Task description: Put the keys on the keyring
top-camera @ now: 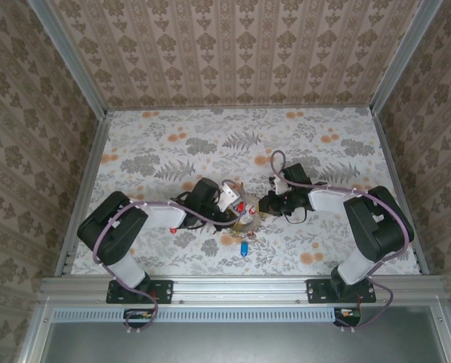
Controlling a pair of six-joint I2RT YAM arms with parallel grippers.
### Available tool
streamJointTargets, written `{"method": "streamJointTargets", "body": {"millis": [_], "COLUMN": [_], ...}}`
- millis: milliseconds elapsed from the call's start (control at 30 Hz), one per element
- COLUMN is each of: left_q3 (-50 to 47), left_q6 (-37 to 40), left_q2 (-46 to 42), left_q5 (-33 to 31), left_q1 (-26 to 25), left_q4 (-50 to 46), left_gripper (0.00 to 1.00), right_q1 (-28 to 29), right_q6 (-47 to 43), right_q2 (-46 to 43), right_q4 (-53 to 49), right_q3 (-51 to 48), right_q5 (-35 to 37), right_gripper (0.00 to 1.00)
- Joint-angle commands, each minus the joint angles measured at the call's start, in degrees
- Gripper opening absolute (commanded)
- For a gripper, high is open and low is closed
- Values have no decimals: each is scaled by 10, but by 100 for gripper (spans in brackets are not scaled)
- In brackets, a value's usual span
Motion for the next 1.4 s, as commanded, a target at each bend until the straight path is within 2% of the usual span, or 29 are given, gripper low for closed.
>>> {"method": "streamJointTargets", "body": {"millis": [0, 167, 500, 567, 633, 667, 767, 1000, 1100, 1233, 1367], "left_q3": [-3, -5, -23, -36, -51, -62, -92, -91, -83, -57, -44], "left_q6": [-6, -57, -244, -286, -325, -345, -422, -543, -562, -569, -601], "left_q2": [-52, -142, -304, -333, -360, -375, -397, -326, -293, -257, -217], "left_q5": [-15, -57, -122, -136, -141, -138, -129, -9, 8, 20, 34], "left_q1": [11, 32, 121, 136, 152, 159, 172, 171, 166, 161, 156], "left_q4": [-7, -8, -49, -49, -49, -40, -8, 110, 162, 173, 218], "left_gripper": [25, 39, 62, 78, 98, 100, 100, 100, 96, 94, 86], "right_q1": [-5, -12, -25, -26, -26, -25, -25, -17, -14, -8, -1], "right_q6": [7, 41, 166, 189, 215, 227, 255, 269, 272, 279, 289], "right_q2": [-28, -73, -149, -152, -154, -154, -155, -163, -163, -158, -151], "right_q4": [-5, 40, 205, 233, 268, 284, 325, 340, 349, 362, 377], "right_q3": [-4, -14, -29, -28, -30, -30, -30, -14, -7, 3, 11], "right_q5": [-2, -23, -45, -40, -38, -36, -32, -15, -17, -18, -22], "right_gripper": [3, 0, 0, 0, 0, 0, 0, 0, 0, 0, 0]}}
